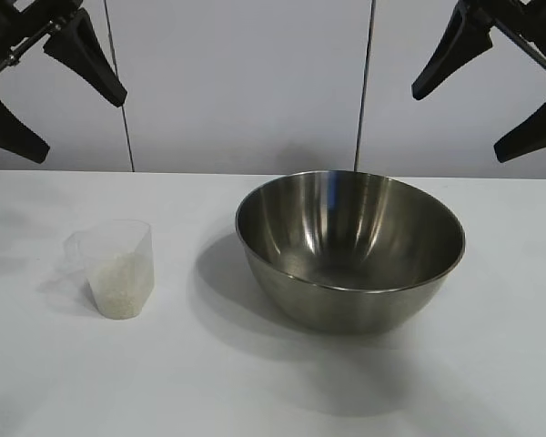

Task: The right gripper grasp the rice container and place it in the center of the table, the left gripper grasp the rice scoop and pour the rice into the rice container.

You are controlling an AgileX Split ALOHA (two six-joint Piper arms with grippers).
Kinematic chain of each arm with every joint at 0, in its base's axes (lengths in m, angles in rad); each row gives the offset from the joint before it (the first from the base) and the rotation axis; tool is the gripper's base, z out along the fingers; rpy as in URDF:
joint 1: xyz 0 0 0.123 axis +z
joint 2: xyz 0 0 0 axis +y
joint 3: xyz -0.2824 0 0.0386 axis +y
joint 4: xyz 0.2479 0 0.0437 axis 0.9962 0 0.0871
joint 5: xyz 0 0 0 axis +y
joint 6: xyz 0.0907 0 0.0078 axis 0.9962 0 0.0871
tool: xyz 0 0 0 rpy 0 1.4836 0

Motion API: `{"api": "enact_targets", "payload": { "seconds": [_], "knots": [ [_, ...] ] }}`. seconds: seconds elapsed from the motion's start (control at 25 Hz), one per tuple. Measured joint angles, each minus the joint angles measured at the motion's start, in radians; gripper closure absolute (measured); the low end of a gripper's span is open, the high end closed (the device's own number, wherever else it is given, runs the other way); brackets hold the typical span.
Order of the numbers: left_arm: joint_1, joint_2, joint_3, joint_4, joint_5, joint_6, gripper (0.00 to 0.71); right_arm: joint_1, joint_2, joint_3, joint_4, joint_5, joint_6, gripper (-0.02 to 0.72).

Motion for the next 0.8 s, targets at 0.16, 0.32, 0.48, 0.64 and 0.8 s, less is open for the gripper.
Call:
{"api": "enact_targets", "payload": {
  "seconds": [0.16, 0.32, 0.48, 0.64, 0.8],
  "knots": [
    [0.0, 0.0, 0.0, 0.0, 0.0, 0.0, 0.018, 0.0, 0.0, 0.0, 0.0, 0.0, -0.002, 0.009],
    [0.0, 0.0, 0.0, 0.0, 0.0, 0.0, 0.018, 0.0, 0.0, 0.0, -0.052, -0.001, -0.019, 0.009],
    [0.0, 0.0, 0.0, 0.0, -0.001, 0.0, 0.018, 0.0, 0.02, 0.0, -0.243, -0.036, 0.018, 0.011],
    [0.0, 0.0, 0.0, 0.0, -0.001, 0.0, 0.018, 0.046, 0.107, 0.0, -0.318, -0.094, 0.037, 0.012],
    [0.0, 0.0, 0.0, 0.0, -0.002, 0.0, 0.018, 0.141, 0.219, 0.0, -0.32, -0.19, 0.054, 0.012]
  ]
}}
